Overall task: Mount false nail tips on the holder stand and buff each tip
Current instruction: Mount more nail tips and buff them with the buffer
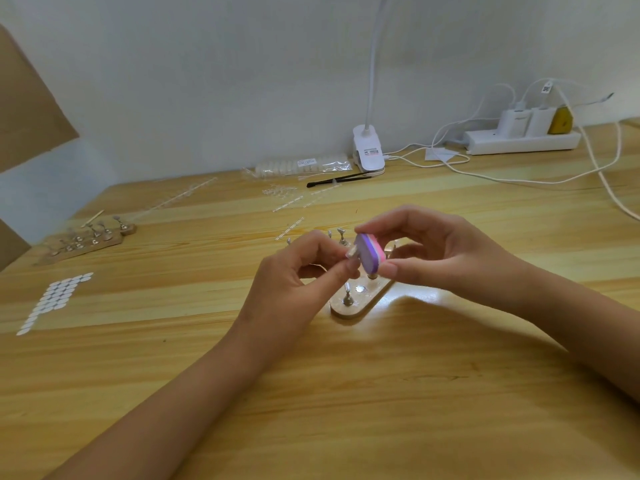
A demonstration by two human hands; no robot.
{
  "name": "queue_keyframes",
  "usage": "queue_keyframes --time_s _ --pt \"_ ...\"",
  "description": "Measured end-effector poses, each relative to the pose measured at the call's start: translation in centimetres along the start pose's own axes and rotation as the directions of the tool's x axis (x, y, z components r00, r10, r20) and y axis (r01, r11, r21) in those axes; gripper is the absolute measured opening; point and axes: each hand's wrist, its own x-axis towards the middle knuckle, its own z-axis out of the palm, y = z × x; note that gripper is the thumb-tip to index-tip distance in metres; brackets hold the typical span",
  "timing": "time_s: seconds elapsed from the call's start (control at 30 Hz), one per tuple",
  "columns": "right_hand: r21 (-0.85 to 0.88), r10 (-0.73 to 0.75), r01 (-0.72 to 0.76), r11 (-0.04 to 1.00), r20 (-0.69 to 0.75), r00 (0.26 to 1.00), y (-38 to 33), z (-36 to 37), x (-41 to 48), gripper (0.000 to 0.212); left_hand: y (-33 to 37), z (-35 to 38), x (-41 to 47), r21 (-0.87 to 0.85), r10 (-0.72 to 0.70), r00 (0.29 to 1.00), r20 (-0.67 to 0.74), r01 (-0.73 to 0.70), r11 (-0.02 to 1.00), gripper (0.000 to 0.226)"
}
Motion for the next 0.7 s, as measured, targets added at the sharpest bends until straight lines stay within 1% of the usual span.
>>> queue_keyframes --time_s 0.17,0.3,0.43,0.47,0.57,0.7 --pt "-0.009 -0.021 0.020 1.000 -0.095 0.995 0.14 0.64 0.24 0.039 0.19 0.22 -0.12 0.072 0.031 0.999 0.014 -0.032 0.997 0.006" --pt "-0.009 -0.021 0.020 1.000 -0.045 0.999 0.16 0.65 0.02 0.037 0.20 0.25 0.03 0.030 -0.008 1.000 0.000 0.008 1.000 0.007" --pt "-0.029 -0.052 0.049 0.998 -0.126 0.991 0.17 1.02 0.15 0.042 -0.04 0.20 -0.02 0.028 0.008 1.000 0.024 -0.009 1.000 0.006" --pt "-0.030 -0.055 0.052 0.998 -0.123 0.991 0.13 0.96 0.15 0.043 -0.05 0.20 -0.05 0.024 0.009 0.999 0.031 -0.010 1.000 0.005" --pt "-0.037 -0.051 0.049 0.998 -0.047 0.998 0.12 0.71 0.08 0.041 -0.09 0.16 -0.04 0.007 0.000 0.999 0.035 -0.001 1.000 0.005" --pt "-0.043 -0.035 0.032 0.999 -0.077 0.996 0.35 0.61 0.17 0.041 0.02 0.14 -0.09 0.000 0.004 0.999 0.052 -0.004 1.000 0.003"
